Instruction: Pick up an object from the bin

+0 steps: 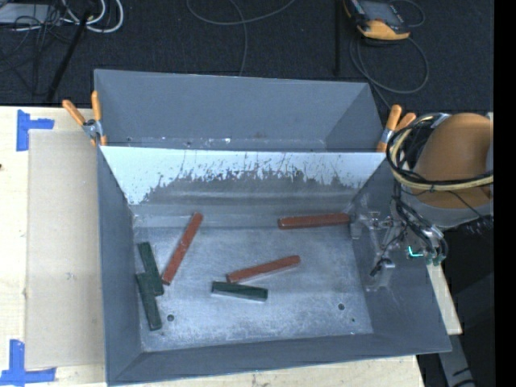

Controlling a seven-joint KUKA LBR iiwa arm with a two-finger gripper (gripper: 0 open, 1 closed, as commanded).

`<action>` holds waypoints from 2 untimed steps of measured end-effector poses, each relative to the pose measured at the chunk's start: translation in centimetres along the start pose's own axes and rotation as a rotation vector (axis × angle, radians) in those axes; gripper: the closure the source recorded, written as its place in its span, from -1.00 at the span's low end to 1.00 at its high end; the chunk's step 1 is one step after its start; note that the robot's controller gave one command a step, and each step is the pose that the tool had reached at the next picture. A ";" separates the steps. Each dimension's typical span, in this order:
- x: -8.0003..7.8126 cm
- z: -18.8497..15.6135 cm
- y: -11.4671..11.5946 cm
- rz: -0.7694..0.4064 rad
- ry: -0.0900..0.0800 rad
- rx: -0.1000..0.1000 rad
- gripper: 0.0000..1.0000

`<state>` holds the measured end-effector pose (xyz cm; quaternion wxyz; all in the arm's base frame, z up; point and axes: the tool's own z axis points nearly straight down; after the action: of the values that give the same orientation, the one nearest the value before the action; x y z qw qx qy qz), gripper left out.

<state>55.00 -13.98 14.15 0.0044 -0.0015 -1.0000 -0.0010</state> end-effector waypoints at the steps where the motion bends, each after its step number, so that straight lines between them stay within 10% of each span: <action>1: -5.4 7.3 9.3 -0.008 -0.014 -0.002 -1.00; 2: -2.1 7.0 10.6 -0.117 -0.014 0.003 -1.00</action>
Offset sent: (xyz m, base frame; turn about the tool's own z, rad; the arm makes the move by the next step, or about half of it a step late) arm 0.0511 0.0872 -0.0715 -0.0011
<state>57.10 -3.39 7.16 -0.0025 0.0569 -0.9984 0.0003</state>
